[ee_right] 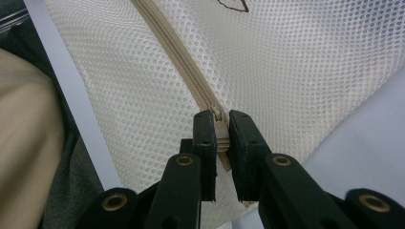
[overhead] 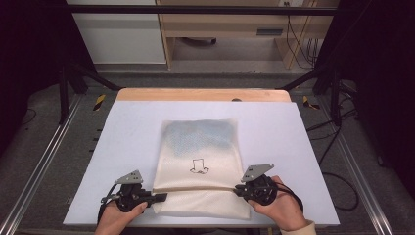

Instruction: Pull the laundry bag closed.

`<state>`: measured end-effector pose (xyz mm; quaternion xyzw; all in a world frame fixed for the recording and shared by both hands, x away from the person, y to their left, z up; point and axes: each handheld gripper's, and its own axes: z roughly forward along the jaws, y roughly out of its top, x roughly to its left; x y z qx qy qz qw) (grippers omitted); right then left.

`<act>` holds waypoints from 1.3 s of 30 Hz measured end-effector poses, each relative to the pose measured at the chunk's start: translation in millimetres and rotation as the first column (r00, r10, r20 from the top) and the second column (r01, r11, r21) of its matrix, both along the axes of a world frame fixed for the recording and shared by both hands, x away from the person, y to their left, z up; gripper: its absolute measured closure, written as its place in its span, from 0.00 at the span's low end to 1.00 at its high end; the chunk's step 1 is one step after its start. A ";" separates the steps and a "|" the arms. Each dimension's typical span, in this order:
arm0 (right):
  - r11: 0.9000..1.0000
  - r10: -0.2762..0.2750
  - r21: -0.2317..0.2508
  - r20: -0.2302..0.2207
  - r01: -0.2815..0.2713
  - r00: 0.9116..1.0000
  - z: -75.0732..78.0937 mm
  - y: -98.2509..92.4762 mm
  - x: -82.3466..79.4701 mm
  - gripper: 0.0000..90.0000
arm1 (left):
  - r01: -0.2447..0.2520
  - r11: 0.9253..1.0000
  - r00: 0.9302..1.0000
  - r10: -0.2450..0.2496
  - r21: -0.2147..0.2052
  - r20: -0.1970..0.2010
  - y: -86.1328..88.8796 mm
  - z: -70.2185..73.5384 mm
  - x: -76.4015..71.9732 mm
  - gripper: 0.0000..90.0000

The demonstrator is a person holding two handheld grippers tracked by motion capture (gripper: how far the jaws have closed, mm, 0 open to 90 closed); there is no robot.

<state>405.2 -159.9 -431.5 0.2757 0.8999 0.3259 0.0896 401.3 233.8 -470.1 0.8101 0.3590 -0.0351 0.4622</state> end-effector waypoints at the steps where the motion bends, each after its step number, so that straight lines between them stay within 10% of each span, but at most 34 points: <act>1: 1.000 0.000 0.001 0.001 0.000 1.000 -0.1 0.0 -0.1 0.91 | 0.000 1.000 1.000 0.000 0.001 0.002 0.0 0.1 0.0 0.95; 39: 1.000 -0.017 0.015 -0.002 0.017 1.000 -7.8 -10.4 -0.5 0.91 | -0.006 1.000 1.000 0.006 0.010 0.005 -0.4 -0.2 0.0 0.95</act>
